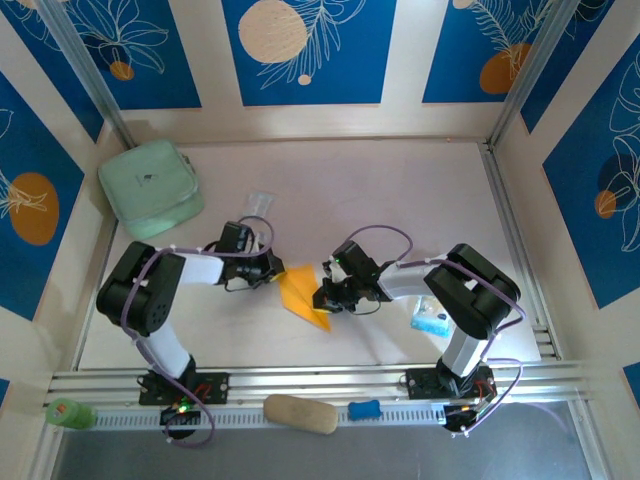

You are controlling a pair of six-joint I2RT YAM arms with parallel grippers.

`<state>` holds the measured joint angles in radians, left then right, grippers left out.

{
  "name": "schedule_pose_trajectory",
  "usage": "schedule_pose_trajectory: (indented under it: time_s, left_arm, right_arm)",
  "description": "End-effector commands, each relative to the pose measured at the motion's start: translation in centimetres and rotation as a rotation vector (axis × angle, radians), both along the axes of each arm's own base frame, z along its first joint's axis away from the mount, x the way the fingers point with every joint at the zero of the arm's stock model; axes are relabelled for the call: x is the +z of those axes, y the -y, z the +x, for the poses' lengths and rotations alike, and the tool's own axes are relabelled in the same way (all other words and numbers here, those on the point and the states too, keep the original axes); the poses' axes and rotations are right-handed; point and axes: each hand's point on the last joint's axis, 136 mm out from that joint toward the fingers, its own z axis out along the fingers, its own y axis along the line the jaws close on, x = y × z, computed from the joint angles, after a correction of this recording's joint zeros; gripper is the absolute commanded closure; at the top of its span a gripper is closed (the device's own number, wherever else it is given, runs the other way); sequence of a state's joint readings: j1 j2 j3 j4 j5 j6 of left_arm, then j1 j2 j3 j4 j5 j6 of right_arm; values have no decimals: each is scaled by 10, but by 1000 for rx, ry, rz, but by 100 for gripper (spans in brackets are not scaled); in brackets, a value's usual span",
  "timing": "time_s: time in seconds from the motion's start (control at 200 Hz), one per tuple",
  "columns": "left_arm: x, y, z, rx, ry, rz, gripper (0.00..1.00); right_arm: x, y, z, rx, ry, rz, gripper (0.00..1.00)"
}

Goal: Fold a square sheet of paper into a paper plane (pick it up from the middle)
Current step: Perform the fourth fold on the wing at the bottom-center of the table.

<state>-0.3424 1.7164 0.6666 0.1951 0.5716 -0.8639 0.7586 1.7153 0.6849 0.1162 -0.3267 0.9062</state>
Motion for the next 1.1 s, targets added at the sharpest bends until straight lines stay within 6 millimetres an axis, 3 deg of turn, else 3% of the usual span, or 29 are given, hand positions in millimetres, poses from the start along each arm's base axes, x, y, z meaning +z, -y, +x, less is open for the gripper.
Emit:
schedule_pose_trajectory:
  time_s: [0.0, 0.25, 0.44, 0.695, 0.875, 1.095]
  left_arm:
    - [-10, -27, 12, 60, 6, 75, 99]
    - [45, -19, 21, 61, 112, 22, 97]
    - [72, 6, 9, -12, 180, -30, 94]
    - [45, 51, -14, -134, 125, -79, 94]
    - [6, 47, -23, -111, 17, -51, 96]
    - [-18, 37, -34, -103, -45, 3, 97]
  right_arm:
    - [-32, 35, -33, -1, -123, -167, 100]
    - [-27, 33, -29, -1, -113, -163, 100]
    - [-23, 31, -26, 0, -100, -160, 100]
    - [-18, 30, -23, 0, -89, -156, 100]
    - [-9, 25, -19, 8, -74, -139, 100]
    - [14, 12, -6, 20, -28, -95, 100]
